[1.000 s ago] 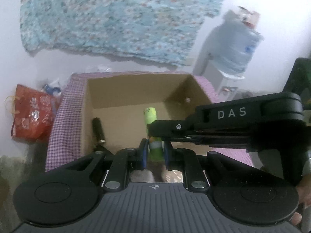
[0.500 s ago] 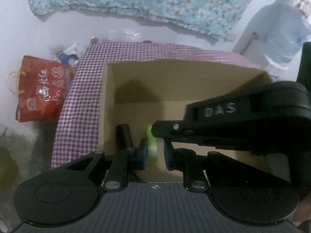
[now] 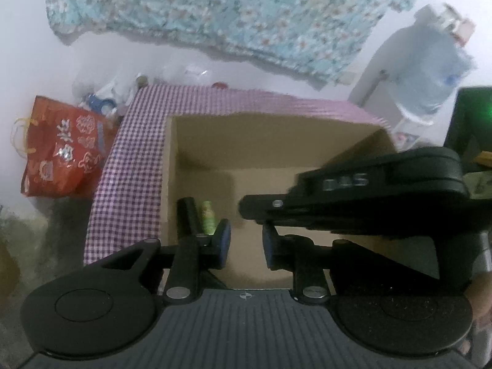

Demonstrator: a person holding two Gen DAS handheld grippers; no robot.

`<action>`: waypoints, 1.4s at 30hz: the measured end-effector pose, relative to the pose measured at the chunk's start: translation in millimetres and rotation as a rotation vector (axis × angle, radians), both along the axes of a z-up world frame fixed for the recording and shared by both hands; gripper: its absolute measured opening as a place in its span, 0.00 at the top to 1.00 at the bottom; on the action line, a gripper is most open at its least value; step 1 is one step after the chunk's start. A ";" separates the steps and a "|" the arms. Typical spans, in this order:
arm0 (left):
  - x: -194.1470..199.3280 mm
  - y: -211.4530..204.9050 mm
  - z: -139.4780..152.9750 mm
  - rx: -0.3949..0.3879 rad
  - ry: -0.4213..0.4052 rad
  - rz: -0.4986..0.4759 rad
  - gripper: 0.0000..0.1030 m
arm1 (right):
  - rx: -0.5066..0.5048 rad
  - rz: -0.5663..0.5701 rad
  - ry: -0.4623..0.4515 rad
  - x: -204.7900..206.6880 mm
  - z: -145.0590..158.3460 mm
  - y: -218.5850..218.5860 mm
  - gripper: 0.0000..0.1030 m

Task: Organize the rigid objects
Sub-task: 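Carry the green lip balm into the box and release it, then move the open right gripper back to the black tape roll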

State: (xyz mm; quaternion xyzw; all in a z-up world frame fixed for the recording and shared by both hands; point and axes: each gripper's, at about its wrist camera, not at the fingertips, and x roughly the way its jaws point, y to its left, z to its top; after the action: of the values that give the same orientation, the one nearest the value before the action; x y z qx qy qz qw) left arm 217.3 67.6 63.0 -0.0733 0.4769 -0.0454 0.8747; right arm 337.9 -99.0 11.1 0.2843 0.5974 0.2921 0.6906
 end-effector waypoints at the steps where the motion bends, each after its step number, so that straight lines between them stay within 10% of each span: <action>1: -9.2 -2.0 7.5 -0.006 -0.017 -0.011 0.75 | 0.014 -0.002 -0.013 -6.5 8.6 -8.4 0.85; 11: -106.6 -32.4 34.3 0.014 -0.114 -0.127 0.60 | 0.092 -0.063 -0.159 -109.9 60.4 -104.8 0.74; 22: -168.1 -64.3 -33.5 0.020 0.021 -0.176 0.49 | -0.012 -0.202 -0.109 -220.8 15.2 -172.4 0.69; 29: -185.6 -79.7 -71.0 0.051 0.068 -0.226 0.40 | -0.129 -0.184 -0.101 -254.6 -10.9 -170.1 0.52; 42: -198.6 -105.2 -114.4 0.114 0.095 -0.302 0.40 | -0.222 -0.015 -0.153 -256.1 -36.5 -120.2 0.55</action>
State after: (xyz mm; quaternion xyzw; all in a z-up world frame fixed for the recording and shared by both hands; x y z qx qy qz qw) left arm 18.7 -37.6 -51.5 0.0467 0.5250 -0.1455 0.8373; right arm 81.8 -219.2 -25.4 0.1874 0.5693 0.2399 0.7637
